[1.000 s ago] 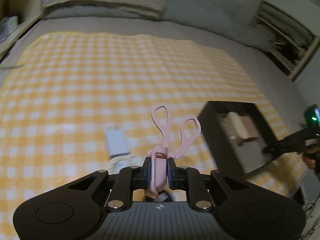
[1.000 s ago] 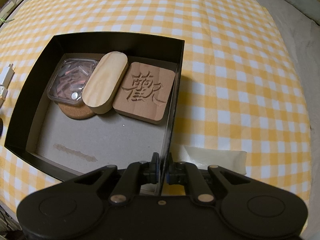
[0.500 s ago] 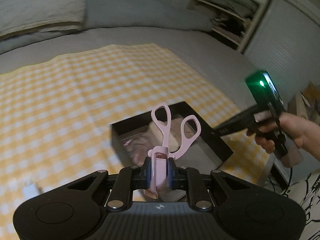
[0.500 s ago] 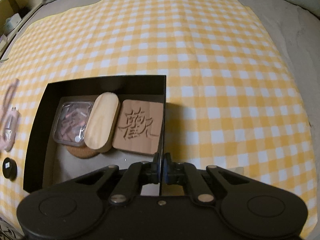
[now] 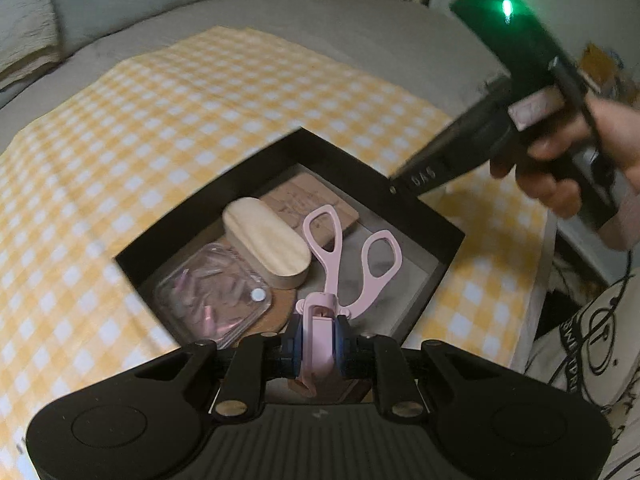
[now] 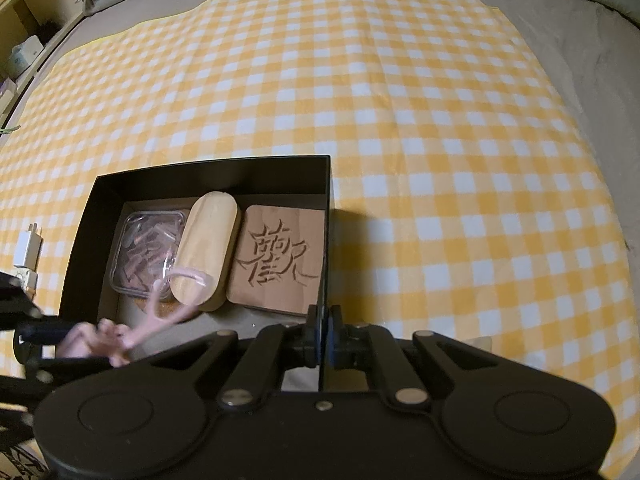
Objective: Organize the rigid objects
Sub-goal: 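Carry the pink scissors into the box and open the left tool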
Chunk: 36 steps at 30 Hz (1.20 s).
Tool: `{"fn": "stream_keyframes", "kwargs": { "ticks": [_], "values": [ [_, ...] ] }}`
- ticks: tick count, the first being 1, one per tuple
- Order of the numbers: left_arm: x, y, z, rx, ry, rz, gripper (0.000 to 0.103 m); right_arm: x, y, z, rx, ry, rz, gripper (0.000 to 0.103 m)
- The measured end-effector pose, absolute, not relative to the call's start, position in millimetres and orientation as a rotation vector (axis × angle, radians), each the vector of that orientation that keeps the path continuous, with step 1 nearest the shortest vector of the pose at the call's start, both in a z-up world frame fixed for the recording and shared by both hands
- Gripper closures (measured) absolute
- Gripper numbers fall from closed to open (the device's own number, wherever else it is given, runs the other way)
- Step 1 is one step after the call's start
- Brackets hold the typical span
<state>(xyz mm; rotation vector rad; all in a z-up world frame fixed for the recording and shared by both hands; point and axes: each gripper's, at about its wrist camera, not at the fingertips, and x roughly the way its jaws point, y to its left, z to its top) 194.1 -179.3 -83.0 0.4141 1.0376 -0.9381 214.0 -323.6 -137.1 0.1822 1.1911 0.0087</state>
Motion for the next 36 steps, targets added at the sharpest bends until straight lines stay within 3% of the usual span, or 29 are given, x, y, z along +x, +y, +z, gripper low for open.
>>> {"fn": "stream_keyframes", "kwargs": {
  "ticks": [15, 17, 19, 20, 22, 30, 36],
  "values": [
    [197.4, -232.4, -121.7, 0.530, 1.113, -1.002, 0.083, 214.3, -325.0, -137.3, 0.186, 1.191, 0.008, 0.099],
    [202.5, -230.5, -123.3, 0.497, 1.133, -0.996, 0.072, 214.4, -325.0, -137.4, 0.184, 1.191, 0.009, 0.099],
    [205.4, -228.4, -121.1, 0.464, 1.137, -0.984, 0.050, 214.4, -325.3, -137.0, 0.183, 1.191, 0.009, 0.099],
    [205.6, -227.9, -119.1, 0.457, 1.133, -0.982, 0.048, 214.6, -324.9, -137.2, 0.186, 1.191, 0.008, 0.099],
    [204.9, -225.3, -114.9, 0.444, 1.120, -0.964, 0.032, 214.7, -325.5, -137.5, 0.188, 1.192, 0.007, 0.099],
    [204.4, -205.2, -97.4, 0.373, 1.098, -0.895, 0.004, 215.1, -325.2, -137.8, 0.167, 1.192, 0.006, 0.099],
    [193.2, -190.7, -76.3, 0.336, 1.040, -0.891, 0.000, 214.9, -325.1, -138.1, 0.160, 1.192, 0.005, 0.099]
  ]
}}
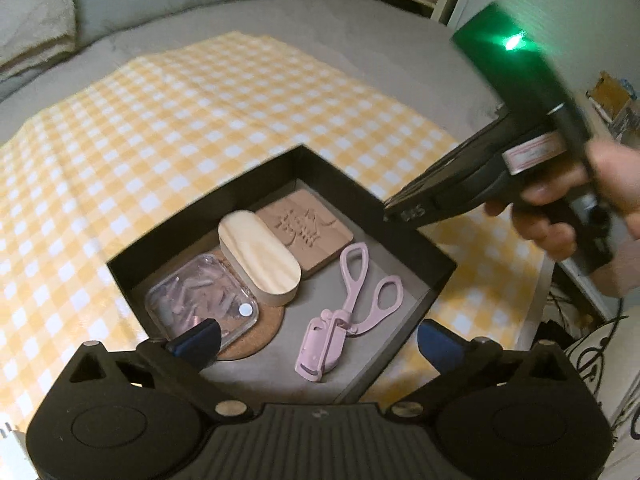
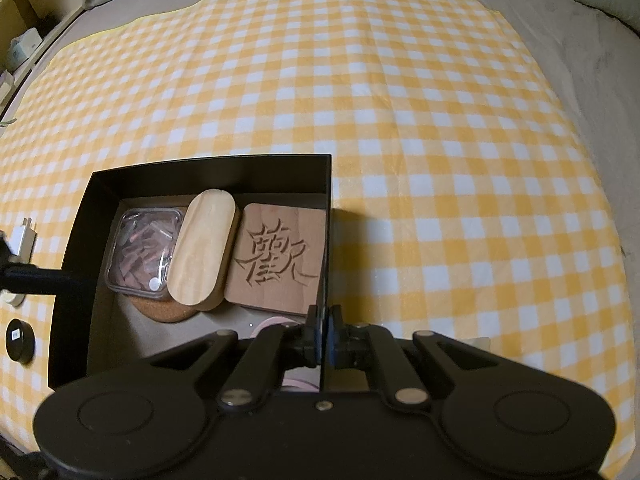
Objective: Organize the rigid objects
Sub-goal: 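Carry the pink scissors into the box and open the left tool, then move the left tool to the black round tin and close on it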
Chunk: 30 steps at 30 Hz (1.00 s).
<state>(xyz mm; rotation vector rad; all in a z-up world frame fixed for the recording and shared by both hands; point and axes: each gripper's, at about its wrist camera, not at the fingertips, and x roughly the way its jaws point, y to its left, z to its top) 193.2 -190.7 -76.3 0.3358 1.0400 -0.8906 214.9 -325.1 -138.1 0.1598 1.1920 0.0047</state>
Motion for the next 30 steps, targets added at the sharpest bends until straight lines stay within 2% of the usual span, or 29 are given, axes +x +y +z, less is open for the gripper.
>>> {"fn": "stream_keyframes", "kwargs": {
  "ticks": [14, 30],
  "values": [
    [181.6, -134.5, -25.0, 0.204, 0.885, -0.769, 0.000, 214.1, -321.3, -138.2, 0.147, 1.195, 0.004, 0.099],
    [178.9, -28.5, -41.4, 0.224, 0.842, -0.560, 0.000, 215.9, -319.3, -139.4, 0.121, 1.197, -0.002, 0.099]
  ]
}}
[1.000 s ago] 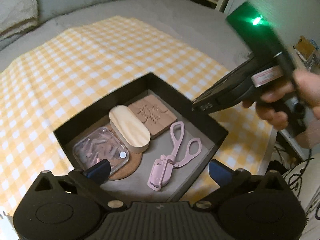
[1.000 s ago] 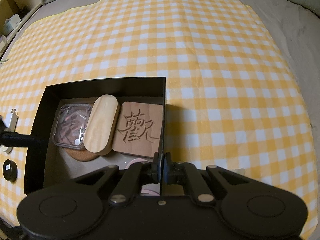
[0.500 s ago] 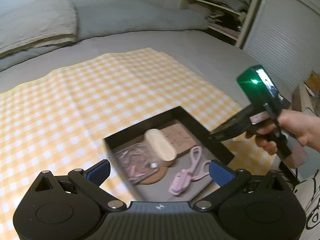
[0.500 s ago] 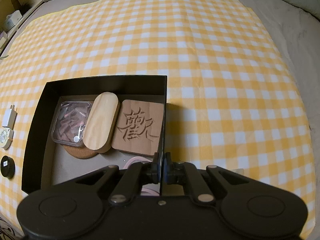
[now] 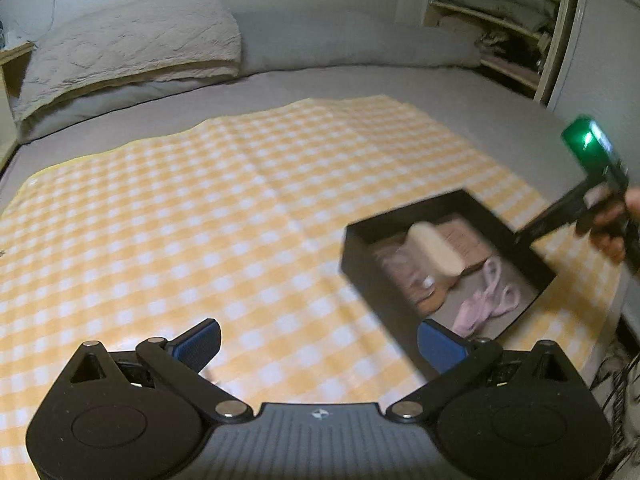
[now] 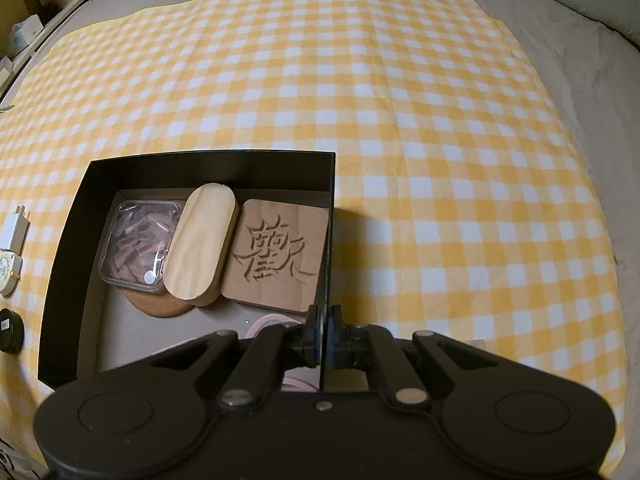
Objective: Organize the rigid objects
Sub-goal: 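Move the left tool to the black round tin and close on it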
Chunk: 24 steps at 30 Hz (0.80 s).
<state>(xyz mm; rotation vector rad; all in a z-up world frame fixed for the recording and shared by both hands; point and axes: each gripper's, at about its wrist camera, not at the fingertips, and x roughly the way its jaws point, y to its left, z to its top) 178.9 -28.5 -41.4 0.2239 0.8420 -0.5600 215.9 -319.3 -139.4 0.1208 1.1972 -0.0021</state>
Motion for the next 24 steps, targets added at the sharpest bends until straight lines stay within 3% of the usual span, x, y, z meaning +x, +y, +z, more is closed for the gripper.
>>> {"fn": "stream_keyframes", "kwargs": {
  "ticks": [21, 24],
  "values": [
    [148.7, 3.9, -89.4, 0.471, 1.020, -0.685, 0.000, 218.0, -316.2, -143.0, 0.097, 1.202, -0.020, 0.097],
    [153.2, 3.3, -91.6, 0.460, 1.045, -0.695, 0.007, 217.9, -315.2, -143.2, 0.100, 1.201, -0.017, 0.097]
  ]
}}
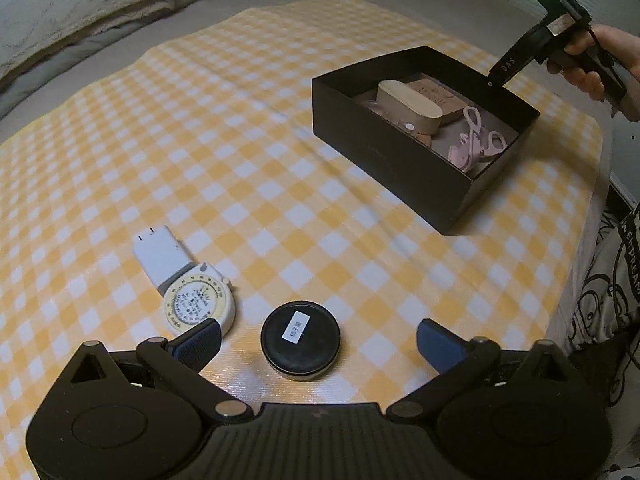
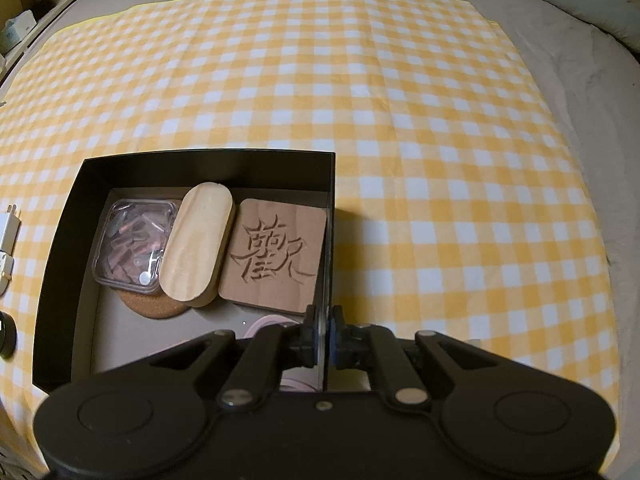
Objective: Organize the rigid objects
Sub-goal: 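Move the left tool to the black round tin and close on it, then carry the black tin into the box beside the scissors and release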
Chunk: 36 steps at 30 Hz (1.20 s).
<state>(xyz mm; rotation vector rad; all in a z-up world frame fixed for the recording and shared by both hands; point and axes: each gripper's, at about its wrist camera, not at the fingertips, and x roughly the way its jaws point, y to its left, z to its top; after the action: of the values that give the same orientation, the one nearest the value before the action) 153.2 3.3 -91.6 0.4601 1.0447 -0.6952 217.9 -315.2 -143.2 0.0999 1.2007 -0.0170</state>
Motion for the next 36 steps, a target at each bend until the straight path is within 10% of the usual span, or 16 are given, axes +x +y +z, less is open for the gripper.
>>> {"fn": "stream_keyframes", "kwargs": {
  "ticks": [4, 15, 36],
  "values": [
    [159.7, 1.4, -98.6, 0.466, 1.094, -0.688, 0.035, 217.6, -313.2, -142.8, 0.096, 1.201, -0.019, 0.097],
    [173.8, 0.3, -117.8, 0.446, 1.154, -0.654, 0.053, 218.4, -311.7, -144.3, 0.092, 1.204, -0.019, 0.096],
    [182.4, -74.4, -38.1, 0.358, 0.908, -0.793, 0.053, 218.2, -308.4, -147.4, 0.077, 1.205, -0.017, 0.097]
  ]
}}
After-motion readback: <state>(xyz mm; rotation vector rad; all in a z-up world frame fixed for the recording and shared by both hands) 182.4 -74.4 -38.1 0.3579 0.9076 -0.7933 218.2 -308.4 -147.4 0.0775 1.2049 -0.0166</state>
